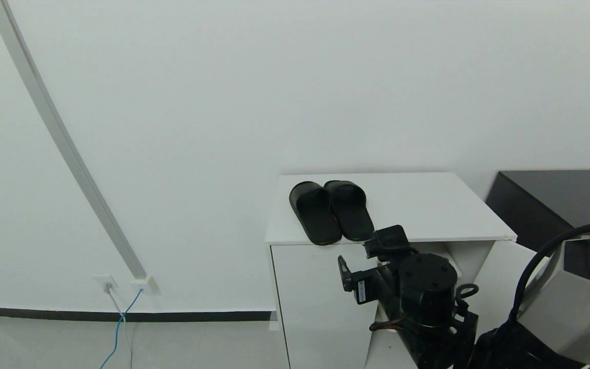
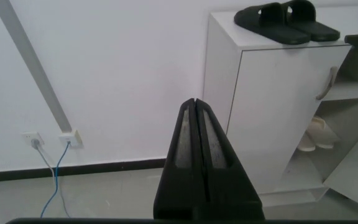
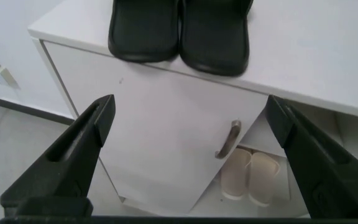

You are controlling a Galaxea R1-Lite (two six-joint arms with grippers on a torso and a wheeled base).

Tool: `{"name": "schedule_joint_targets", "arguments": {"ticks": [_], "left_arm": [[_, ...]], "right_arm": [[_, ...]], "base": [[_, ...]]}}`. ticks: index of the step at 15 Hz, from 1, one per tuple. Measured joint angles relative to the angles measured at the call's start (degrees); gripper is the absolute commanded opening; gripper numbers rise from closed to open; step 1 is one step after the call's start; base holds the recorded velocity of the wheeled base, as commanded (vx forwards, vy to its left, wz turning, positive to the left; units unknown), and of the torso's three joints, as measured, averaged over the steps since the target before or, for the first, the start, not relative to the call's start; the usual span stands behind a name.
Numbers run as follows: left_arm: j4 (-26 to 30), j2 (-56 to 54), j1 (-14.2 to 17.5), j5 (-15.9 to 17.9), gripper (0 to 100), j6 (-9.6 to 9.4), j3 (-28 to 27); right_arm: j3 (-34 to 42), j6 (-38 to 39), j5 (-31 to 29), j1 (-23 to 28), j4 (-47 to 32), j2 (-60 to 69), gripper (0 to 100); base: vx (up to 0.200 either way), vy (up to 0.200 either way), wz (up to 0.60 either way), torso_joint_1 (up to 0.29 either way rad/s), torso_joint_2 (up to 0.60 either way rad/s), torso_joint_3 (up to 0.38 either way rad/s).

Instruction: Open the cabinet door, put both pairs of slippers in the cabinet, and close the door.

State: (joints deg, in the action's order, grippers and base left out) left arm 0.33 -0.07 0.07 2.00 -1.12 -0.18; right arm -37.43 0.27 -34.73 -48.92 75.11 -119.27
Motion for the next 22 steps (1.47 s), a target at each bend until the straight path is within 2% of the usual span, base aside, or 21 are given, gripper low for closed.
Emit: {"name": "schedule_joint_targets", "arguments": {"ticks": [5, 7, 8, 11, 13, 15, 22], "left_arm": [[0.00, 0.00, 0.00, 0.00, 0, 0.09, 0.00], [0.02, 0.00, 0.00, 0.00, 0, 0.11, 0.00], [0.00, 0.00, 0.00, 0.00, 0, 0.09, 0.00], [0.00, 0.00, -0.02, 0.00, 0, 0.00, 0.00], [0.02, 0.00, -0.02, 0.00, 0, 0.00, 0.00], [0.00, 0.00, 0.00, 0.00, 0, -0.02, 0.00], [0.00, 0.00, -0.02, 0.00, 0, -0.10, 0.00]], "right_arm": [[0.46, -0.48, 2.85, 0.00, 2.18, -1.67, 100], [-2.45, -0.51, 3.28, 0.09, -0.13, -2.36, 100], [-4.79, 0.60, 3.34, 0.37, -4.72, -2.61, 100], [-16.57, 8.73, 3.40, 1.27, -27.12, -2.41, 100], [-23.87, 11.36, 3.21, 1.79, -35.97, -1.79, 100], [-27.19, 12.20, 2.99, 1.93, -37.69, -1.56, 100], [-28.20, 13.65, 2.66, 2.93, -34.46, -5.64, 100]], "base": [[0.000, 0.000, 0.00, 0.167, -0.36, -0.188], [0.000, 0.000, 0.00, 0.164, -0.35, -0.190], [0.000, 0.000, 0.00, 0.110, -0.27, -0.119], [0.000, 0.000, 0.00, 0.009, -0.02, -0.012], [0.100, 0.000, 0.00, 0.001, 0.00, -0.001], [0.200, 0.000, 0.00, 0.002, 0.00, 0.009], [0.171, 0.000, 0.00, 0.002, 0.00, -0.001]]}}
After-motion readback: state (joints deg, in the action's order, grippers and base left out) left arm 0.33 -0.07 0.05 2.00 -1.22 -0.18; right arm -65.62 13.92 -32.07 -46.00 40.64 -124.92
